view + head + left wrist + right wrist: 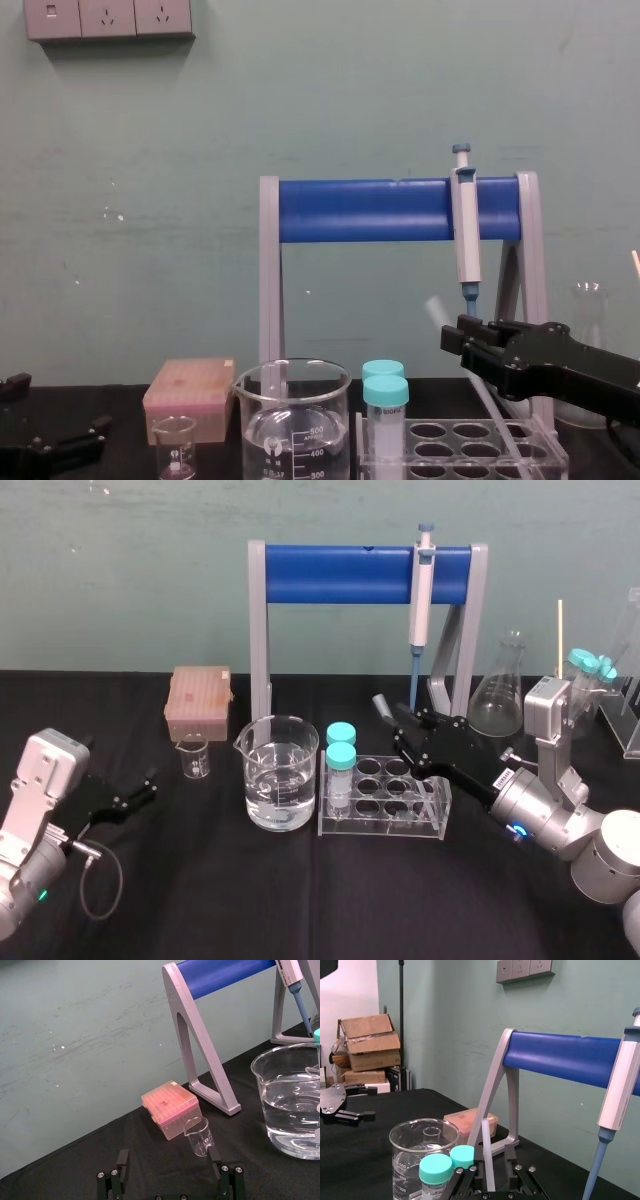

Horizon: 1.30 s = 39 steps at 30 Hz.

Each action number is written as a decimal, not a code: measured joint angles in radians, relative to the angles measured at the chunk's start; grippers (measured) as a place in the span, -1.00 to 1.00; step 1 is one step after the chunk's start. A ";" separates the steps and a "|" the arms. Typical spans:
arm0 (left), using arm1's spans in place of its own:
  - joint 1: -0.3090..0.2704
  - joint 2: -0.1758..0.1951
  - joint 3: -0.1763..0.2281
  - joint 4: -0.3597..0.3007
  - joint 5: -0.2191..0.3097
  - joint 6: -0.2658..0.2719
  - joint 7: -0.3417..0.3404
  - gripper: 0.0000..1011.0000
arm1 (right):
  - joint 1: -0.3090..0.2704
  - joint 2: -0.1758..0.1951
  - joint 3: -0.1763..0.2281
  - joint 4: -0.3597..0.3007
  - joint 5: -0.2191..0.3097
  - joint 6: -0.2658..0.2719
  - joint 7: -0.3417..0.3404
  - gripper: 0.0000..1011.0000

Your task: Pick up the stirring rod with one hand, then place it down.

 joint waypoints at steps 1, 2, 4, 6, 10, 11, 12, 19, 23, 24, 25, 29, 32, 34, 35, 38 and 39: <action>0.000 0.000 0.000 0.000 0.000 0.000 0.000 0.98 | 0.000 0.000 0.000 0.000 0.000 0.000 0.000 -0.42; 0.000 0.000 0.000 0.000 0.000 0.000 0.000 0.98 | 0.000 0.000 0.000 0.000 0.000 0.000 0.000 -0.38; 0.000 0.000 0.000 0.000 0.000 0.000 0.000 0.98 | 0.000 0.000 0.000 0.000 0.000 -0.001 0.000 -0.24; 0.000 0.000 0.000 0.000 0.000 0.000 0.000 0.98 | 0.000 0.000 0.000 0.000 0.001 -0.001 0.000 -0.06; 0.000 0.000 0.000 0.000 0.000 0.000 0.000 0.98 | 0.000 0.000 0.000 0.000 0.001 -0.001 0.000 0.17; 0.000 0.000 0.000 0.000 0.000 0.000 0.000 0.98 | 0.000 0.000 0.000 0.000 0.001 -0.001 0.000 0.22; 0.000 0.000 0.000 0.000 0.000 0.000 0.000 0.98 | 0.000 0.000 0.000 0.000 0.001 -0.002 0.000 0.26; 0.000 0.000 0.000 0.000 0.000 0.000 0.000 0.98 | 0.000 0.000 0.000 0.000 0.001 -0.002 0.000 0.71; 0.000 0.000 0.000 0.000 0.000 0.000 0.000 0.98 | -0.002 0.001 0.000 -0.005 0.000 -0.006 0.000 0.90; 0.000 0.000 0.000 0.000 0.000 0.000 0.000 0.98 | -0.005 0.002 0.004 -0.015 0.000 -0.014 -0.003 0.96; 0.000 0.000 0.000 0.000 0.000 0.000 0.000 0.98 | -0.007 0.003 0.007 -0.022 0.001 -0.017 -0.004 0.98; 0.000 0.000 0.000 0.000 0.000 0.000 0.000 0.98 | -0.025 0.007 0.028 -0.076 0.011 -0.046 -0.023 0.98; 0.000 0.000 0.000 0.000 0.000 0.000 0.000 0.98 | -0.054 0.011 0.057 -0.155 -0.012 -0.076 -0.098 0.98; 0.000 0.000 0.000 0.000 0.000 0.000 0.000 0.98 | -0.068 0.014 0.068 -0.188 -0.042 -0.078 -0.148 0.98; 0.000 0.000 0.000 0.000 0.000 0.000 0.000 0.98 | -0.075 0.016 0.075 -0.205 -0.057 -0.075 -0.176 0.98; 0.000 0.000 0.000 0.000 0.000 0.000 0.000 0.98 | -0.113 0.023 0.113 -0.267 -0.121 -0.003 -0.314 0.98; 0.000 0.000 0.000 0.000 0.000 0.000 0.000 0.98 | -0.119 0.024 0.119 -0.275 -0.126 0.014 -0.330 0.98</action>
